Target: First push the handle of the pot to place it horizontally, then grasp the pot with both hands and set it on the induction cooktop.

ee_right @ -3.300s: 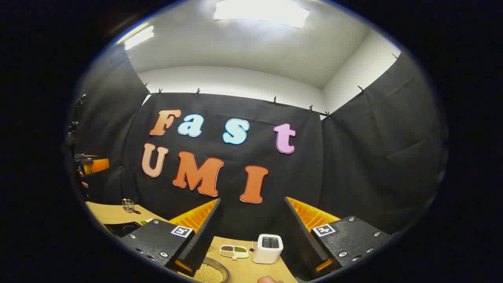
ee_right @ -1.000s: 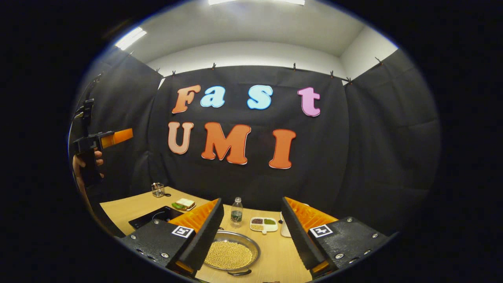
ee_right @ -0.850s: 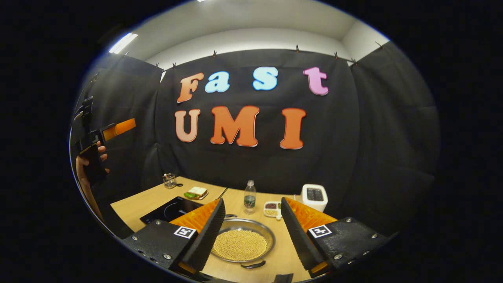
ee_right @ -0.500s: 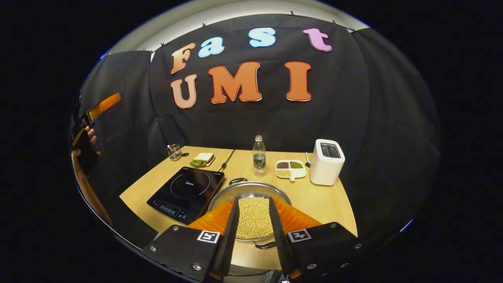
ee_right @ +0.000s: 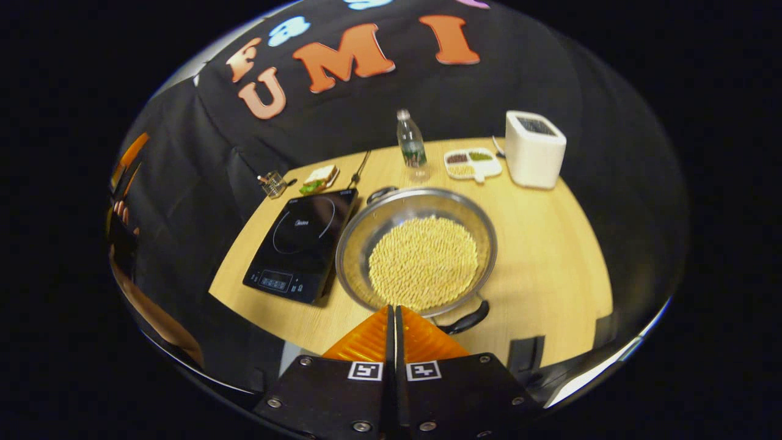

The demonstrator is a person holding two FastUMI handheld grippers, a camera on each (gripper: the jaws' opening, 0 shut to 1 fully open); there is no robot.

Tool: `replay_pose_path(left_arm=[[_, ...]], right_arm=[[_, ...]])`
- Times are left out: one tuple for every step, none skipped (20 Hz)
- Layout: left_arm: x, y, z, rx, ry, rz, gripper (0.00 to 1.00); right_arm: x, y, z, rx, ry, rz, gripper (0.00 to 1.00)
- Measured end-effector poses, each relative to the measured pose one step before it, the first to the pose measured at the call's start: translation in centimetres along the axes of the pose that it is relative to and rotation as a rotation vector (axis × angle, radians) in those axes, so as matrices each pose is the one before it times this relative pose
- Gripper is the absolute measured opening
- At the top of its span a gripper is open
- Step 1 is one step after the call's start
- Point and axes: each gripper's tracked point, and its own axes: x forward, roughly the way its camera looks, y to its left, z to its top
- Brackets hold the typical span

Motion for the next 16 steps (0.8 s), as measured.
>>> replay_pose_path(left_arm=[[0.051,0.025,-0.092,0.0006,0.00243,0.00157,0.98],[-0.021,-0.053,-0.181,-0.00014,0.00538,-0.00262,0.98],[-0.062,-0.113,-0.119,-0.00149,0.00546,-0.00354,0.96],[-0.005,0.043,-0.151,-0.00014,0.00594,0.00087,0.98],[0.119,0.224,-0.16,-0.00038,0.00369,0.0027,0.98],[-0.128,0.15,-0.115,-0.00039,0.00164,0.00435,0.97],[0.099,0.154,-0.17,0.00039,0.00187,0.00522,0.97],[-0.025,0.017,-0.134,0.002,0.00306,0.00377,0.98],[0.023,-0.057,-0.212,0.00131,0.00375,0.00133,0.97],[-0.04,-0.166,-0.169,0.00019,0.0042,-0.00243,0.97],[0.041,-0.082,-0.165,0.00162,0.00366,-0.00188,0.97],[-0.119,0.048,-0.221,0.00288,0.00203,0.00239,0.97],[-0.081,-0.026,-0.432,0.00152,0.00621,0.0001,0.98],[0.046,-0.357,-0.464,0.00258,0.00952,-0.00709,0.97],[0.137,-0.34,-0.514,0.00246,0.0115,-0.0052,0.96],[0.14,-0.21,-0.548,0.00256,0.01471,-0.00451,0.97]], right_arm=[[0.734,-0.213,-0.834,0.02152,0.03526,0.00043,0.0],[0.428,-0.161,-0.402,0.0086,0.03106,-0.0045,0.0],[0.356,0.011,-0.084,0.01043,0.0198,0.00386,0.0],[0.625,-0.047,-0.389,0.00884,0.01737,-0.00794,0.0],[0.57,-0.577,-0.269,0.01494,0.00594,-0.03308,0.0],[0.771,-0.459,-0.748,0.01578,0.02313,-0.0174,0.0],[0.809,0.391,-0.788,0.01812,0.03111,0.02017,0.0],[0.61,0.371,-0.629,0.01888,0.02742,0.01093,0.0],[0.711,-0.132,-0.505,0.01011,0.02581,-0.002,0.0],[0.693,-0.171,-0.587,0.00857,0.02277,0.00166,0.0],[0.611,-0.249,-0.343,0.01255,0.02128,0.00047,0.0],[0.498,-0.148,-0.067,0.01152,0.01096,0.00557,0.0],[0.384,-0.249,0.358,0.01607,-0.0001,0.003,0.0],[0.292,-0.327,0.448,0.01249,-0.00264,-0.00034,0.0],[0.3,-0.372,0.624,0.01193,-0.00294,-0.00628,0.0],[0.23,-0.544,0.569,0.01117,-0.0016,-0.01102,0.0]])
